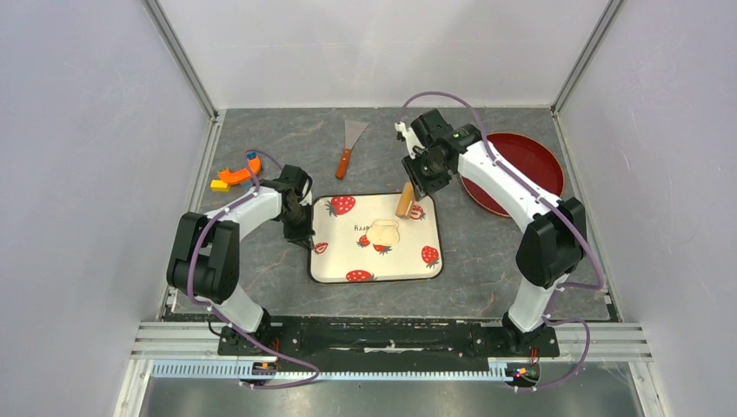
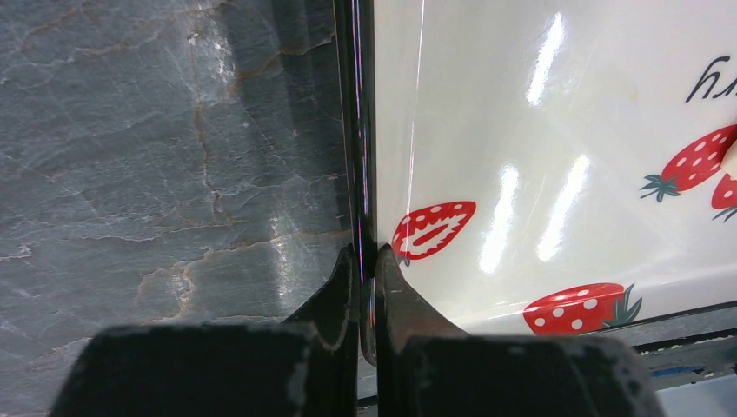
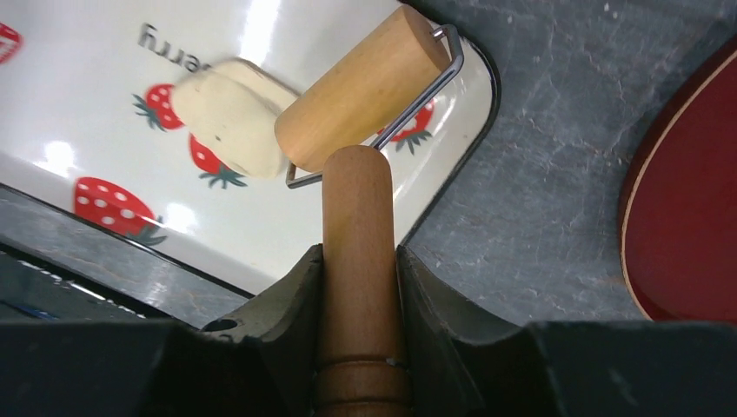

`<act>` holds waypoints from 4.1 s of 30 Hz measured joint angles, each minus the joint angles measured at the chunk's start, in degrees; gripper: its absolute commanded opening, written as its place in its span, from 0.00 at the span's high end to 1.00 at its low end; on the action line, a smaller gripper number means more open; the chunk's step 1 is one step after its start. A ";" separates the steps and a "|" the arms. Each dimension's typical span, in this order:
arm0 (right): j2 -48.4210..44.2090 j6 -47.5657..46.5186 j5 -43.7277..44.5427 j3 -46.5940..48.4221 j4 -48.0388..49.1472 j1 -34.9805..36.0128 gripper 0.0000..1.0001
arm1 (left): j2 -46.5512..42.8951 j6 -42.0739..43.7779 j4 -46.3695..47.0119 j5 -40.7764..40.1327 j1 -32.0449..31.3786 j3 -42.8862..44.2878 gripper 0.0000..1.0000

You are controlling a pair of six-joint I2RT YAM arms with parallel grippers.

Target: Roll out the dumpling wrappers from the dough

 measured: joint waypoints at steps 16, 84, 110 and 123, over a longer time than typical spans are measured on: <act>6.01 0.39 -4.90 5.66 0.13 6.84 1.00 | 0.00 0.00 0.00 0.02 0.00 0.00 0.98; 9.18 13.20 -9.94 -3.37 35.47 -9.25 0.97 | -6.43 -1.75 0.63 0.57 -2.84 -1.40 0.92; 14.01 9.29 -7.56 -8.48 37.57 -15.10 0.16 | -11.63 -5.51 6.10 6.80 0.55 -1.38 0.43; -0.61 8.44 -5.95 -18.14 37.11 -15.10 0.06 | -17.53 -12.85 13.20 14.47 22.14 -3.63 0.45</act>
